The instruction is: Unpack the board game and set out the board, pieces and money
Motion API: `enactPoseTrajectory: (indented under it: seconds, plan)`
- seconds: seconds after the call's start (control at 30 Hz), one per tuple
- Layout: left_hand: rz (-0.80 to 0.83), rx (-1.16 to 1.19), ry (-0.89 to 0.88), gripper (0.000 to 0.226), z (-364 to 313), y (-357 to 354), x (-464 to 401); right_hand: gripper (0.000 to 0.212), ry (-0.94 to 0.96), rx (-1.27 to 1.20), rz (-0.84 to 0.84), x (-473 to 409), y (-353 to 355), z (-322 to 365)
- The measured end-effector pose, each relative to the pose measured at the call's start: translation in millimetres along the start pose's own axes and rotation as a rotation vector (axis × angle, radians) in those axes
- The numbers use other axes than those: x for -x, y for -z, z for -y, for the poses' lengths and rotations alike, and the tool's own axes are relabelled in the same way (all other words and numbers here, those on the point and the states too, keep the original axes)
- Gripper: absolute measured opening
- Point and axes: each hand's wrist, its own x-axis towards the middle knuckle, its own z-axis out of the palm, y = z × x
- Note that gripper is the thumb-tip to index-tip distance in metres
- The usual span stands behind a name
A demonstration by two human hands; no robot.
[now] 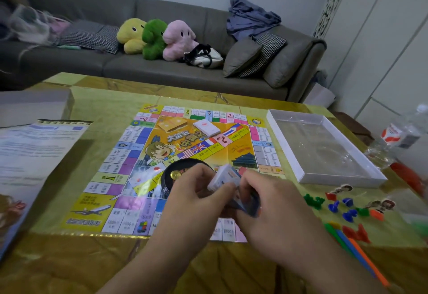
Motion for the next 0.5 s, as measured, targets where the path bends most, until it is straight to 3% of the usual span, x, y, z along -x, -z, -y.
enactPoseTrajectory:
  seconds: [0.27, 0.43, 0.5]
  plan:
    - [-0.17, 0.117, 0.125, 0.01, 10.2, 63.0, -78.7, 0.031, 0.155, 0.103, 0.127, -125.4, -27.2, 46.6]
    - [-0.278, 0.276, 0.243, 0.039, 19.8, 92.4, -121.7, 0.028, 0.245, 0.184, 0.18, -206.0, -53.2, 45.6]
    - [-0.378, 0.284, 0.275, 0.024, 21.1, 102.1, -133.4, 0.025, 0.254, 0.261, 0.222, -236.8, -65.0, 38.5]
